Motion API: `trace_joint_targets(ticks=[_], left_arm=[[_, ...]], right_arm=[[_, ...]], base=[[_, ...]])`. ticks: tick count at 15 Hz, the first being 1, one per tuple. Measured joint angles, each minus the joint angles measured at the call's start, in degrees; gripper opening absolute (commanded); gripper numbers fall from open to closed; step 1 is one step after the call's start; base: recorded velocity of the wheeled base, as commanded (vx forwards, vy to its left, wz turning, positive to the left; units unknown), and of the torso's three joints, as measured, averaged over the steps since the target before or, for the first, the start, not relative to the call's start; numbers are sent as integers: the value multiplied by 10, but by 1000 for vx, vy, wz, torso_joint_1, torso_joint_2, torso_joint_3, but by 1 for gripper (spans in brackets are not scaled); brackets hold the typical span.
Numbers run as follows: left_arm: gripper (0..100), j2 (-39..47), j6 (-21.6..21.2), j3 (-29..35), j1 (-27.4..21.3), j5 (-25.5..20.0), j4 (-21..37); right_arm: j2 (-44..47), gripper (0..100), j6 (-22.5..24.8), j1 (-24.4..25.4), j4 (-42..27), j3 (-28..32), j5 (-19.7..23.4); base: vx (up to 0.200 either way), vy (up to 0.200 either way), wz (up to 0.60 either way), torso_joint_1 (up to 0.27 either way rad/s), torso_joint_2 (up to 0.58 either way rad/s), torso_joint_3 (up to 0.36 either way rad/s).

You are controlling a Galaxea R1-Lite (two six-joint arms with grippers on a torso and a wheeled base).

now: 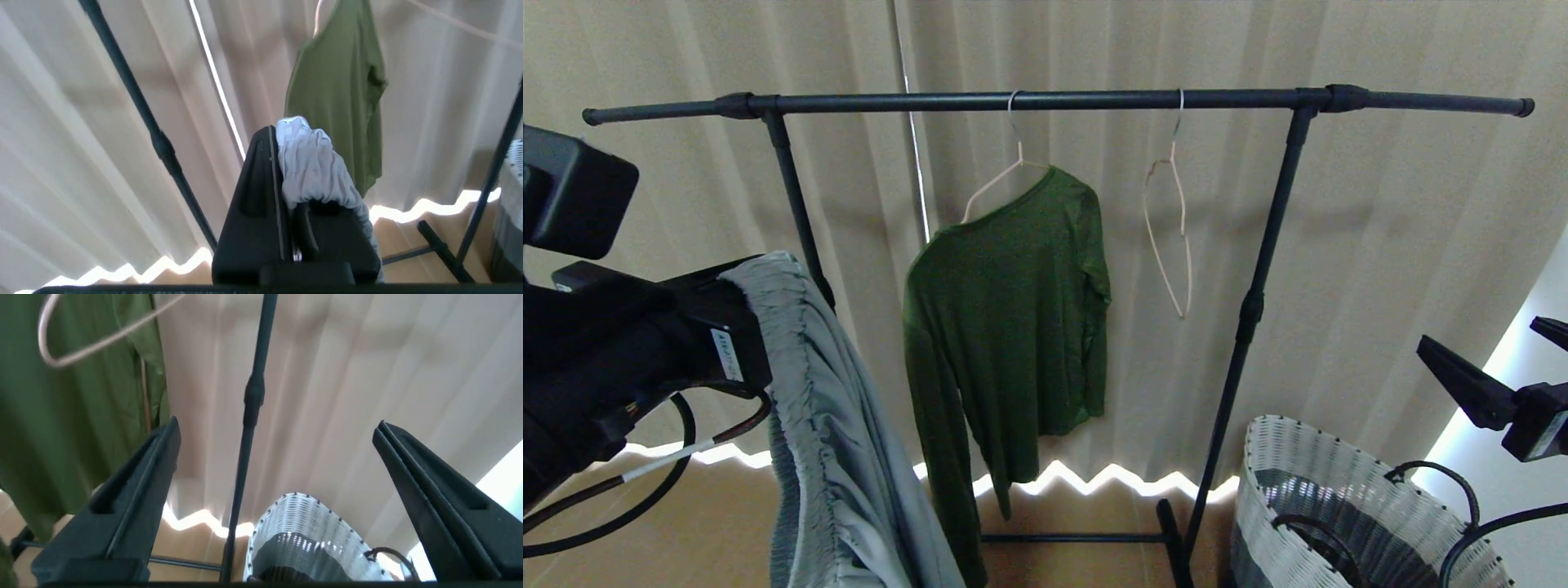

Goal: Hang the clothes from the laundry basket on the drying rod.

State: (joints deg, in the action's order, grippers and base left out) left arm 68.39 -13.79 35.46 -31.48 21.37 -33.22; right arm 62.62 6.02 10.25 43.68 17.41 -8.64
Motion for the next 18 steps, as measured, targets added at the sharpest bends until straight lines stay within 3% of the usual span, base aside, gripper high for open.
trace_joint_targets(ticks=[9, 18], left_arm=[[0, 2, -1, -2, 0, 0, -1], [0, 0, -18, -6, 6, -9, -5]], right_arm=[[1, 100, 1, 0, -2, -2, 0], [-1, 100, 2, 0, -5, -10, -1]], base=[[0, 0, 0, 210, -490, -271], [0, 0, 0, 23, -50, -29]])
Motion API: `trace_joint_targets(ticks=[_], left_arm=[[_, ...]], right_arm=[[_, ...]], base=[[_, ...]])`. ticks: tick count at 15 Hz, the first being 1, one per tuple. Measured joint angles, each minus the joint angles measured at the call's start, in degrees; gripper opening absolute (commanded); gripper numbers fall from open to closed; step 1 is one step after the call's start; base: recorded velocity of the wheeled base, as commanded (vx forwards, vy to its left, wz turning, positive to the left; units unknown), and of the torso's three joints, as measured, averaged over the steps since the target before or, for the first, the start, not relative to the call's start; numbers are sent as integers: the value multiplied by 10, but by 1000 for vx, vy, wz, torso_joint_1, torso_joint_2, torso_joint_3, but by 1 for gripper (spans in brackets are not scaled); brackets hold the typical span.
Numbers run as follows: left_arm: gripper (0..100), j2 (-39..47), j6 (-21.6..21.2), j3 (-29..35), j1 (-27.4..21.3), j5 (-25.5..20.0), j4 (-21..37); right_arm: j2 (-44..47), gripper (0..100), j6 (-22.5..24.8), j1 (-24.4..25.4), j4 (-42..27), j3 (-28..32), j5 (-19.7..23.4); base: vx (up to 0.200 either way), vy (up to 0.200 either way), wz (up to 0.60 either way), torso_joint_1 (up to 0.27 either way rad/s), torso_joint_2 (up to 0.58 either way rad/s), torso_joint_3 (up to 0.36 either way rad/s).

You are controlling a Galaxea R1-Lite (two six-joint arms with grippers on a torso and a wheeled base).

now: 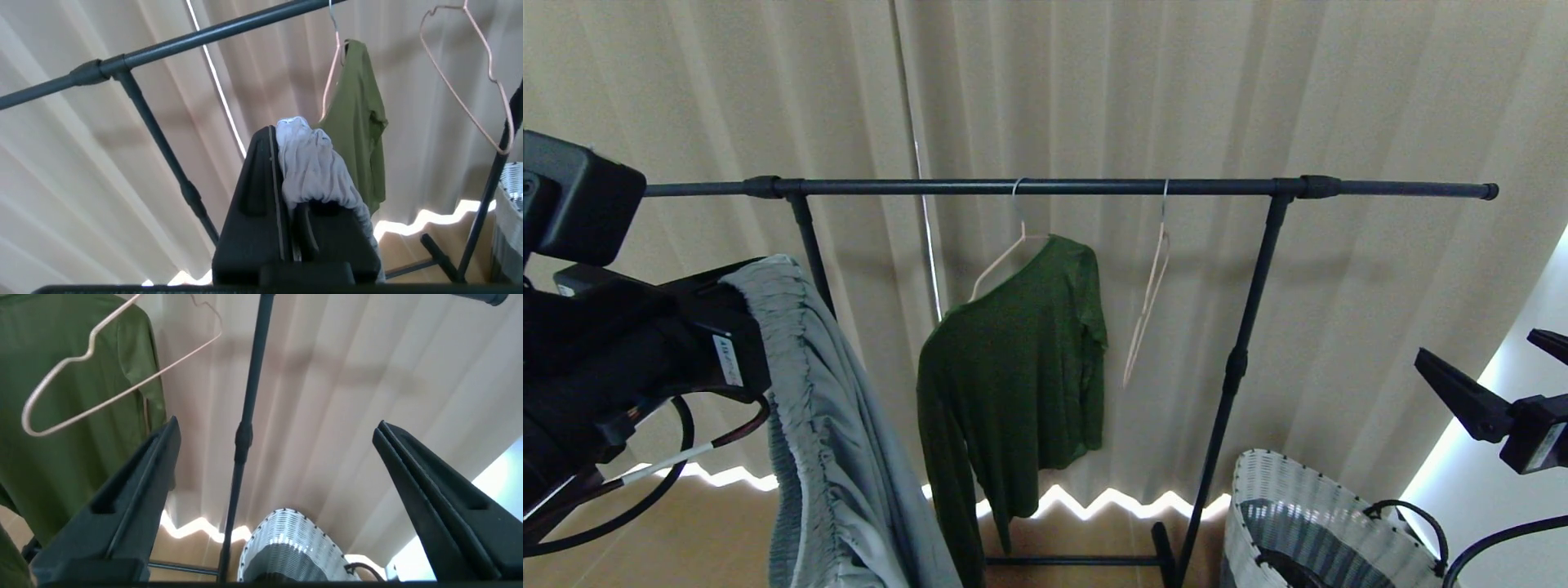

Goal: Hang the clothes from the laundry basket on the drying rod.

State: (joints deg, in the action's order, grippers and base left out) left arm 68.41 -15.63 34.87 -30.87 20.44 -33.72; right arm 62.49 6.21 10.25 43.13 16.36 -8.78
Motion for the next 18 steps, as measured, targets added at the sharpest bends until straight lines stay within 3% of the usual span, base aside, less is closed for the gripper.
trace_joint_targets(ticks=[2, 14, 18], left_arm=[[0, 1, 0, 0, 0, 0, 0], [0, 5, -2, -2, 3, 1, 0], [0, 5, -4, -5, 4, 1, 0]], right_arm=[[-1, 100, 0, 0, 0, 0, 0], [-2, 100, 0, 0, -1, 0, 0], [-2, 100, 0, 0, -1, 0, 0]], base=[[0, 0, 0, 0, 0, 0], [0, 200, 0, 4, 3, 2], [0, 0, 0, 0, 0, 0]])
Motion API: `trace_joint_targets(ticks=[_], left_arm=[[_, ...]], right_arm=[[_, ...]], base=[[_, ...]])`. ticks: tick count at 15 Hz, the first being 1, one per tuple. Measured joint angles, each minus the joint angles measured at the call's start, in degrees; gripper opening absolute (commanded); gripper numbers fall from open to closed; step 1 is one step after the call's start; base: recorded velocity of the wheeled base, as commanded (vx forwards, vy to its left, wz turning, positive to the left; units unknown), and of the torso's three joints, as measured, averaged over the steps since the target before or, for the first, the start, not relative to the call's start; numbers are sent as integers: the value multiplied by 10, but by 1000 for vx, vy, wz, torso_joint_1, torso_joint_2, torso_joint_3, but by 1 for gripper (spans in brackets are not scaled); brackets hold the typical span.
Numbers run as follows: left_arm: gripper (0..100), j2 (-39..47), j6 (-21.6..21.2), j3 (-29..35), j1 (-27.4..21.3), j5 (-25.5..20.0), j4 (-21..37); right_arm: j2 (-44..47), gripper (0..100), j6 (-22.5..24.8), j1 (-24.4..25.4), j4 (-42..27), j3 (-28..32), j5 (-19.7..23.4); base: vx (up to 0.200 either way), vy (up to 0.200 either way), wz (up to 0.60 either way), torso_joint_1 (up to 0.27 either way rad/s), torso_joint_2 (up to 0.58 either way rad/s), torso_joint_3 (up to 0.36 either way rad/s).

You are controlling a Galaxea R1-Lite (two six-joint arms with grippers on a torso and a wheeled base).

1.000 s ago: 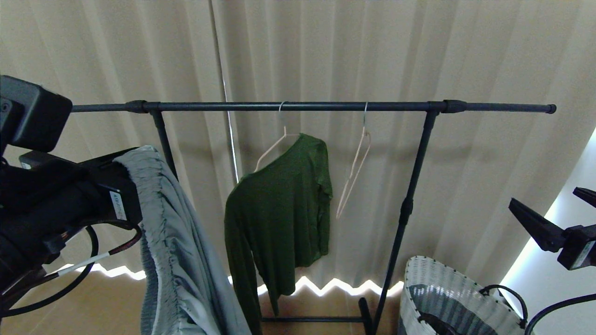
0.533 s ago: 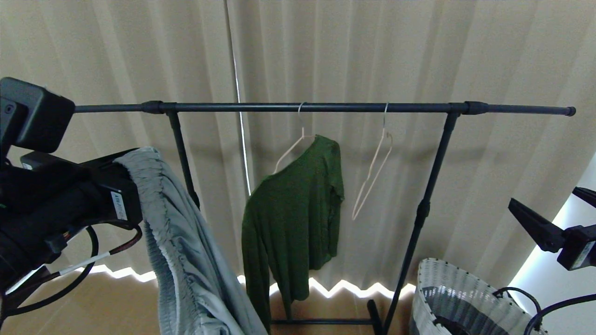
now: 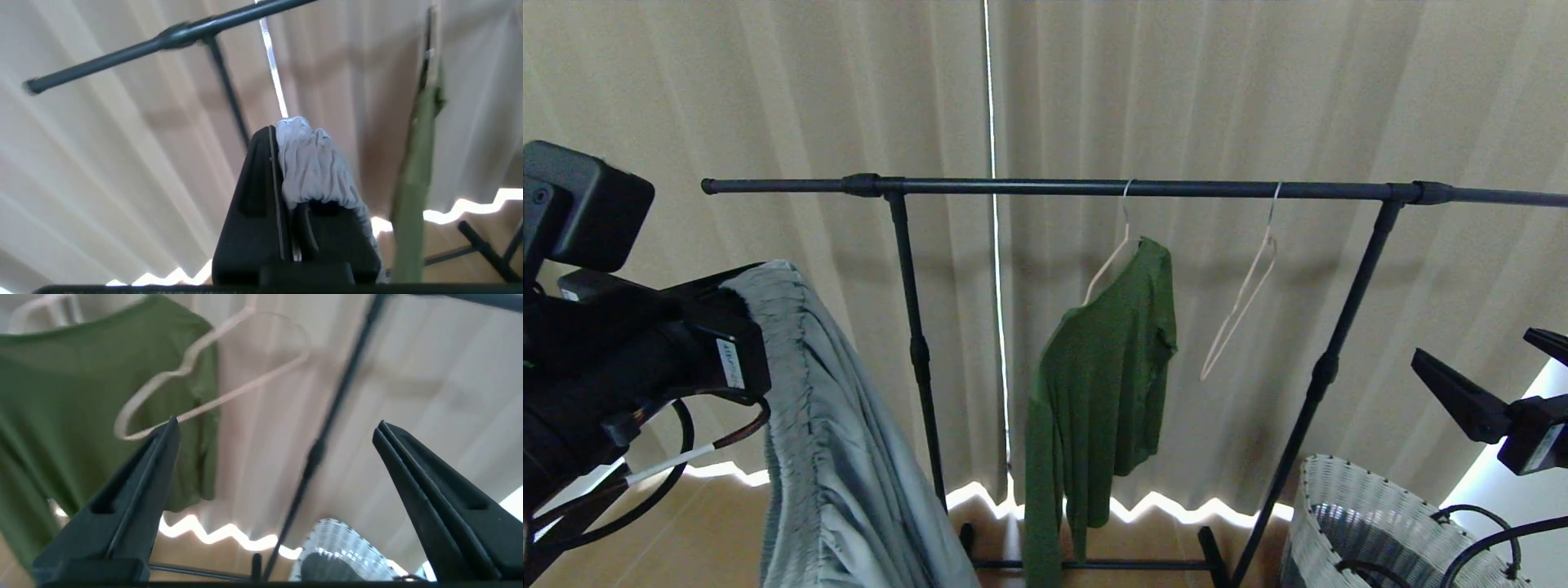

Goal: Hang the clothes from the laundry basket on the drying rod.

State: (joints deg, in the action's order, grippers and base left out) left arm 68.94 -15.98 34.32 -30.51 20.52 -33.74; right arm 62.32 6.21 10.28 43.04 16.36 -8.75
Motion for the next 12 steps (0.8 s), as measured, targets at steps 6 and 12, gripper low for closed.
trace_joint_targets(ticks=[6, 12], left_arm=[[0, 0, -3, -7, 0, -1, 0], [0, 0, -1, -5, 0, 0, 1]], right_arm=[[1, 100, 1, 0, 0, -4, -1], [0, 100, 1, 0, 0, -4, 0]], base=[[0, 0, 0, 0, 0, 0], [200, 0, 0, -3, 3, 2]])
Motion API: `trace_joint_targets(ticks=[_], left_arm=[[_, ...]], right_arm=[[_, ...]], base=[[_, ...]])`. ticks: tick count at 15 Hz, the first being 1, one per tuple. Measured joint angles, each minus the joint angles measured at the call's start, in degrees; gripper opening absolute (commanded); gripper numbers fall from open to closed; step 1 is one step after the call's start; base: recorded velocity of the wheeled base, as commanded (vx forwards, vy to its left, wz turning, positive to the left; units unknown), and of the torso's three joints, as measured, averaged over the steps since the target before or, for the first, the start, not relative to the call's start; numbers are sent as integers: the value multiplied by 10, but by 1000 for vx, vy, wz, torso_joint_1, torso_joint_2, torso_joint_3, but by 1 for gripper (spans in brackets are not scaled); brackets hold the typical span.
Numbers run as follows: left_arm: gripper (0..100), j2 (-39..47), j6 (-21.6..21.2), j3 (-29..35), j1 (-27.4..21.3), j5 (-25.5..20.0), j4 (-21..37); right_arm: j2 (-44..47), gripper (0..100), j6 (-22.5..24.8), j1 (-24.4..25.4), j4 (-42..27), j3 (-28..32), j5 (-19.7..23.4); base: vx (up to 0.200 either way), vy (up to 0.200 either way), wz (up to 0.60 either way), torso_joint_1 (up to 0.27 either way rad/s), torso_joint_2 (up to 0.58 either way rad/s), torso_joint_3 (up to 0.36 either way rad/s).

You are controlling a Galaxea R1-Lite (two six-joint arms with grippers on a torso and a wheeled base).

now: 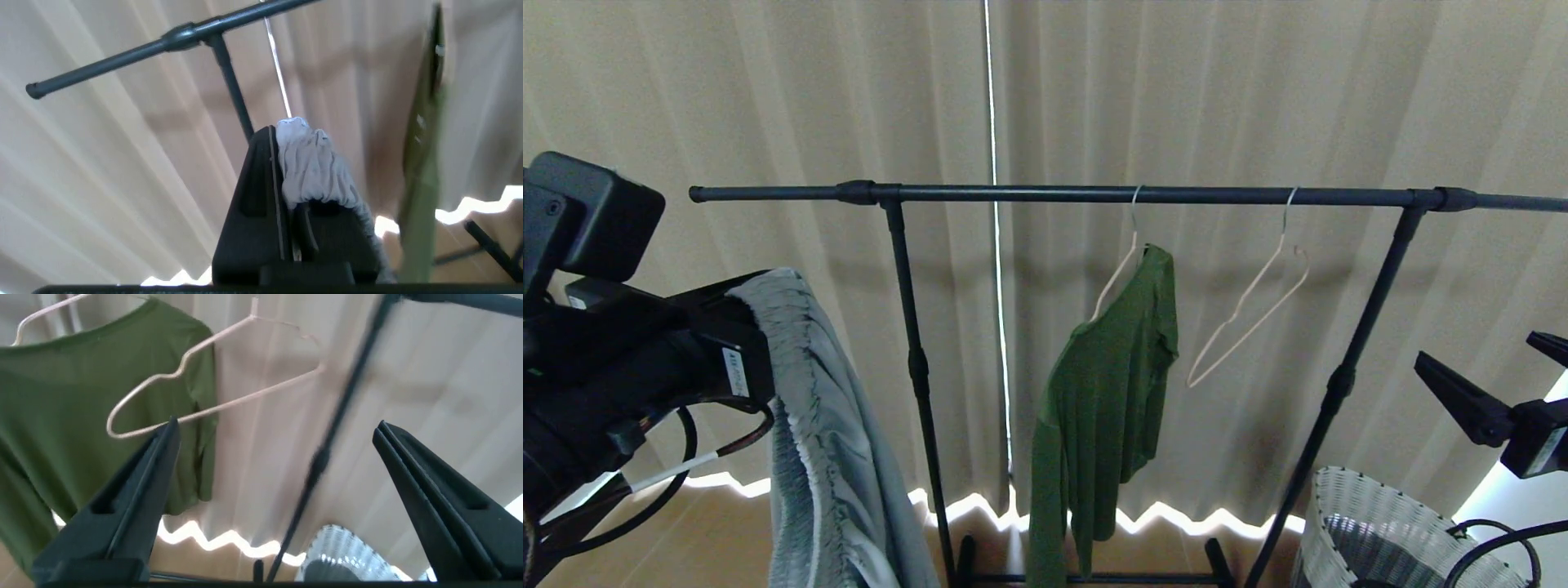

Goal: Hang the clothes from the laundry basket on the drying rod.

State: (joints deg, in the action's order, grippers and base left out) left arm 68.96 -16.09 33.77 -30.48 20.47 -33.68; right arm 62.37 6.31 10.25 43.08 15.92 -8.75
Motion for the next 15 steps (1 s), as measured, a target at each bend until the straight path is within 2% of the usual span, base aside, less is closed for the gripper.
trace_joint_targets(ticks=[5, 11, 15], left_arm=[[0, 0, 0, -5, -1, 0, 0], [0, -5, 1, -41, -1, 0, -2], [0, -19, 9, -59, 0, -1, 0]], right_arm=[[1, 100, 1, 0, -1, -2, 0], [15, 100, 1, 0, -2, -10, 1], [71, 100, -14, 8, -9, 30, 1]], base=[[200, 0, 0, 5, 4, 0], [0, 0, 0, 0, 0, 0], [0, 0, 0, 0, 0, 0]])
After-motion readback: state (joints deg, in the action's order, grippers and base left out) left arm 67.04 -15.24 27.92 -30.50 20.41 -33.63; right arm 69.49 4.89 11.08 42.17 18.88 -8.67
